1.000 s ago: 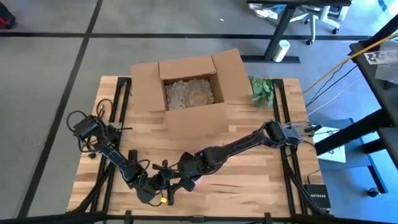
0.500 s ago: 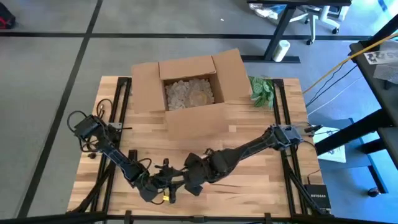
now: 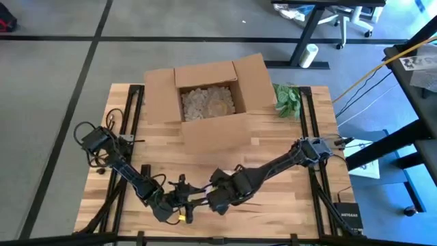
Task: Wrap mug
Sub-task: Wrap the red mug with bubble wrap
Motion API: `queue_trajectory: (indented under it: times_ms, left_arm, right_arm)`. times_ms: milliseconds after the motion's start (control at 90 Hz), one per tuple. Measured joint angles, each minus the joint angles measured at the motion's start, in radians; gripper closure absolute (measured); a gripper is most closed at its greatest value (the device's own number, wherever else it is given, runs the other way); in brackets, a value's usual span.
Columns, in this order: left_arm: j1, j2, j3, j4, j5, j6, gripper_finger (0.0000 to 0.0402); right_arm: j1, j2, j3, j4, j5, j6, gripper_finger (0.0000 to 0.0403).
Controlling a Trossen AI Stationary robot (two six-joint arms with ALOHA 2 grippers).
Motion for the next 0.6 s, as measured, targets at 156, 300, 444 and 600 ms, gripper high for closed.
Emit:
queue_trajectory:
  times_ms: [156, 300, 444, 600]
  left_arm:
    - [0.0, 0.0, 0.0, 0.0, 0.001, 0.0, 0.0273]
    - [0.0, 0.0, 0.0, 0.0, 0.001, 0.0, 0.0273]
    - [0.0, 0.0, 0.0, 0.0, 0.001, -0.001, 0.0273]
    - [0.0, 0.0, 0.0, 0.0, 0.001, 0.002, 0.0273]
  right_arm:
    - [-0.012, 0.001, -0.014, 0.105, 0.007, -0.056, 0.0403]
    - [-0.034, 0.008, -0.014, 0.15, 0.024, -0.095, 0.0403]
    - [-0.065, 0.038, -0.013, 0.157, 0.032, -0.135, 0.0403]
    - [-0.093, 0.093, -0.013, 0.152, -0.03, -0.163, 0.0403]
